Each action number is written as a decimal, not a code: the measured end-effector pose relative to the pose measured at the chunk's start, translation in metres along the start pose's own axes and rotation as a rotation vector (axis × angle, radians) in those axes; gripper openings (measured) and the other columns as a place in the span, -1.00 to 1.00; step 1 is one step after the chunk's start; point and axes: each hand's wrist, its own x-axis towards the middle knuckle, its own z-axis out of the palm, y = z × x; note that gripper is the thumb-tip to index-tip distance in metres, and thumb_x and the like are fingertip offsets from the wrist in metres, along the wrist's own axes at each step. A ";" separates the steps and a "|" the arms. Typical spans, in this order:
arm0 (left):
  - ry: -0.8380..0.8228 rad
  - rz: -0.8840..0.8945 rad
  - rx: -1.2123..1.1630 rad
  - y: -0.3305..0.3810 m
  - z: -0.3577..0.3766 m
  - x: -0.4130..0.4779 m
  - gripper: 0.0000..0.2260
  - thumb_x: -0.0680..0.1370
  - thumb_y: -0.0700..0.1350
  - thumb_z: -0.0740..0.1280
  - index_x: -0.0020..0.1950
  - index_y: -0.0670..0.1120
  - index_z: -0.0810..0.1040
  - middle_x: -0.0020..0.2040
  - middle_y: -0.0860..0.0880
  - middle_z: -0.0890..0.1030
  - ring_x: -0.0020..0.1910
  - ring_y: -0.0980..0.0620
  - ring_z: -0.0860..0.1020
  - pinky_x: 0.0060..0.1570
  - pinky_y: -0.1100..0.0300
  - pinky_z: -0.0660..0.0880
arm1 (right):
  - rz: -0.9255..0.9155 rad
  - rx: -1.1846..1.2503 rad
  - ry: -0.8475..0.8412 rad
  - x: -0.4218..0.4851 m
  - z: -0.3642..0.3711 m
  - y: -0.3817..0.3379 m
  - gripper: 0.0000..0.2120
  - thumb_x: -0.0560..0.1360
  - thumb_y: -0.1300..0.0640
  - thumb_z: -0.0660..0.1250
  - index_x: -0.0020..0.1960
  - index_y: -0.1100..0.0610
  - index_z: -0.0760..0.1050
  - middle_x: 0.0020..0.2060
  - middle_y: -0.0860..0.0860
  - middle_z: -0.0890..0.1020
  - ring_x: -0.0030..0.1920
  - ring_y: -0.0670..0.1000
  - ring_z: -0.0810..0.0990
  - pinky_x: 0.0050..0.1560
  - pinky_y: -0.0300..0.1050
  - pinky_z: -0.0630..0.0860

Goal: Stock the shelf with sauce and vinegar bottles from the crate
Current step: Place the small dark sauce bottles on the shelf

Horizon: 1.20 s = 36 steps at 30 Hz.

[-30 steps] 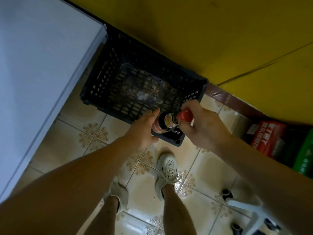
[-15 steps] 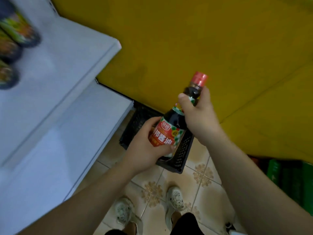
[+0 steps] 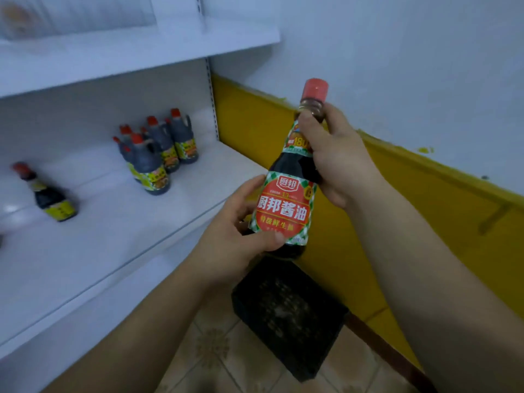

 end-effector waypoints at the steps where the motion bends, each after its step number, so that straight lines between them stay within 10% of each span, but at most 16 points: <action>1: 0.041 0.025 -0.009 0.005 0.004 -0.005 -0.36 0.23 -0.13 0.54 0.13 0.42 0.46 0.06 0.17 0.61 0.06 0.03 0.61 -0.08 0.16 0.57 | -0.019 -0.002 -0.050 -0.001 0.004 -0.009 -0.73 0.52 -0.01 0.33 0.21 -0.05 0.47 -0.11 0.02 0.63 -0.19 -0.02 0.66 -0.17 -0.06 0.58; 13: 0.411 0.061 0.004 0.009 -0.046 -0.102 -0.32 0.31 -0.15 0.56 0.24 0.37 0.34 0.26 0.05 0.47 0.15 0.05 0.55 0.01 0.17 0.55 | -0.028 -0.254 -0.682 -0.036 0.107 -0.008 -0.61 0.58 0.01 0.29 0.33 -0.27 0.29 0.03 -0.10 0.64 -0.09 -0.06 0.67 -0.34 -0.26 0.57; 19: 0.594 -0.007 0.099 -0.011 -0.132 -0.177 -0.26 0.41 -0.21 0.48 0.32 0.39 0.18 0.23 0.24 0.44 0.17 0.17 0.49 -0.02 0.33 0.52 | 0.072 -0.308 -0.902 -0.072 0.229 0.033 -0.50 0.58 0.03 0.29 0.43 -0.24 0.17 0.04 -0.05 0.60 -0.02 -0.01 0.62 -0.19 -0.02 0.62; 25: 0.691 -0.043 0.138 -0.011 -0.233 -0.257 -0.23 0.40 -0.29 0.47 0.33 0.36 0.20 0.24 0.22 0.45 0.11 0.27 0.52 -0.04 0.34 0.53 | -0.023 -0.224 -0.869 -0.128 0.351 0.076 -0.69 0.54 0.00 0.34 0.07 -0.41 0.36 0.03 -0.05 0.62 0.06 0.02 0.62 0.03 0.00 0.60; 36: 0.697 -0.220 0.083 -0.022 -0.346 -0.310 -0.26 0.40 -0.24 0.49 0.33 0.34 0.20 0.19 0.12 0.48 0.04 0.19 0.57 -0.12 0.33 0.54 | 0.173 -0.319 -0.952 -0.134 0.469 0.130 -0.91 0.56 -0.04 0.30 0.06 -0.16 0.46 0.03 -0.06 0.63 0.02 -0.02 0.63 0.04 0.01 0.59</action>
